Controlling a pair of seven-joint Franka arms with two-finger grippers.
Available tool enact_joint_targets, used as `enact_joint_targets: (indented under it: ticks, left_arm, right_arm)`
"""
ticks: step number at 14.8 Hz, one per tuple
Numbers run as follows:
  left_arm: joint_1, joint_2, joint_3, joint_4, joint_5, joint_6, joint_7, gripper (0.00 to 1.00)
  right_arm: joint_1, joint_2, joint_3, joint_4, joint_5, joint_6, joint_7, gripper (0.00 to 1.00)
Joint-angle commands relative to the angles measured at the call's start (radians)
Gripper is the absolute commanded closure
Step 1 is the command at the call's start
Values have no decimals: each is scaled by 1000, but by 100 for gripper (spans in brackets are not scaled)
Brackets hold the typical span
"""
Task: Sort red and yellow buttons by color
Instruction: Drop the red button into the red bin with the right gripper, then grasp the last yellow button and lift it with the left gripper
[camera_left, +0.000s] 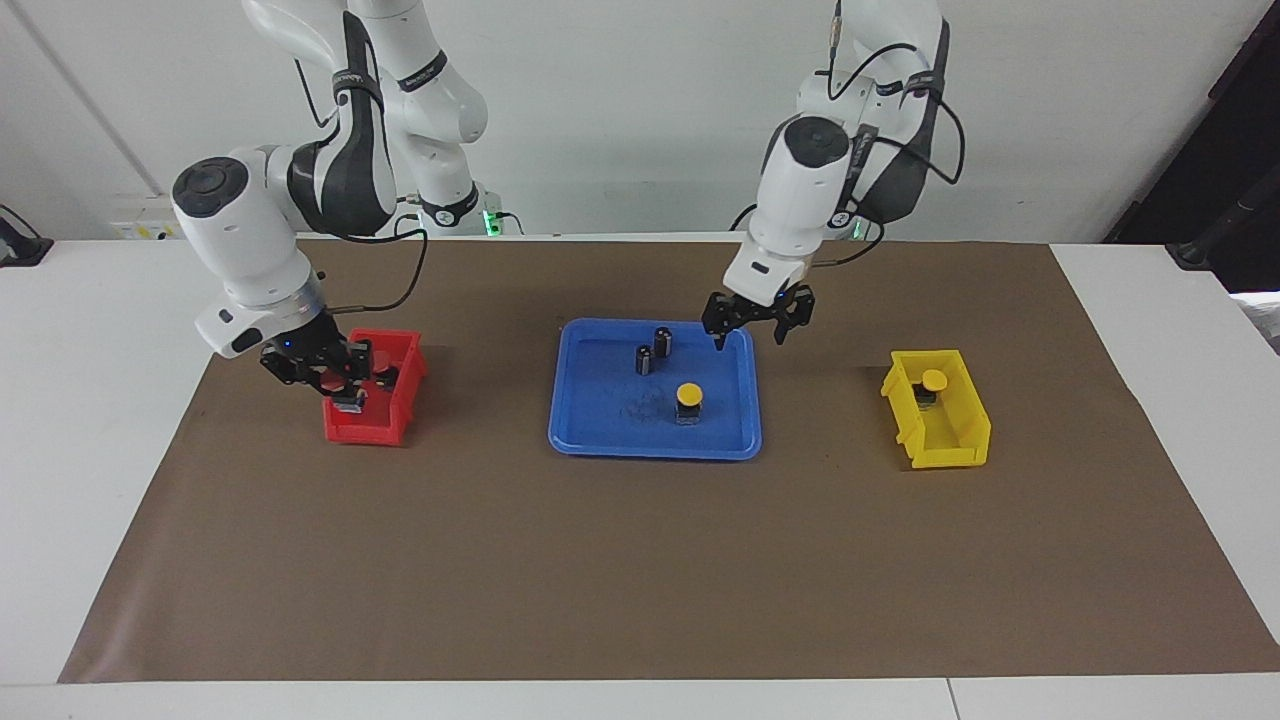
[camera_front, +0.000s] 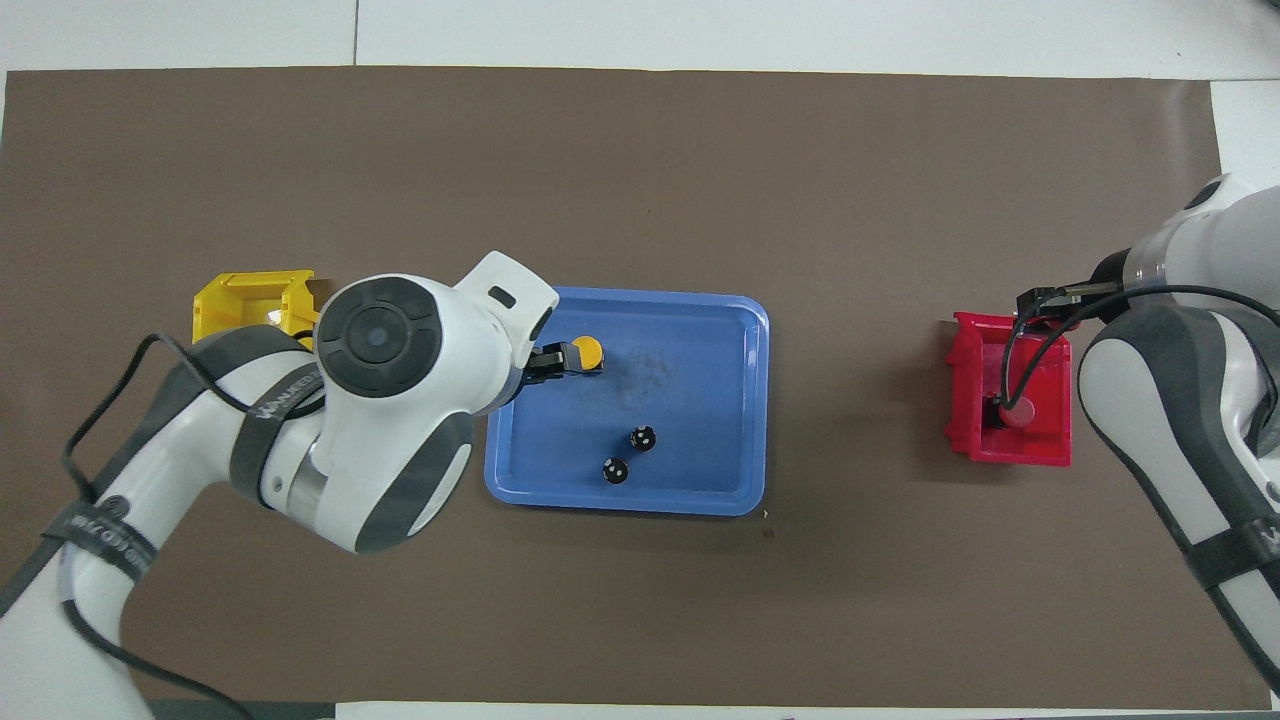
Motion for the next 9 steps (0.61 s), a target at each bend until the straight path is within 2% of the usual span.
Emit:
enact_joint_targets:
  ticks: [1, 3, 5, 6, 9]
  left_arm:
    - [-36, 97, 22, 98, 32, -7, -36, 0]
    - [-70, 182, 25, 183, 48, -19, -106, 0]
    - [-70, 230, 26, 228, 52, -15, -110, 1]
    - [-69, 239, 26, 230, 52, -9, -110, 2]
    - [-64, 240, 26, 221, 55, -12, -111, 13]
  right_arm:
    - [-17, -53, 12, -119, 29, 111, -47, 80]
    - [-28, -41, 10, -148, 29, 139, -64, 80]
    - [-33, -35, 10, -179, 30, 208, -99, 80]
    - [-31, -35, 10, -187, 29, 215, -105, 80]
    - [-37, -19, 9, -201, 30, 235, -136, 80]
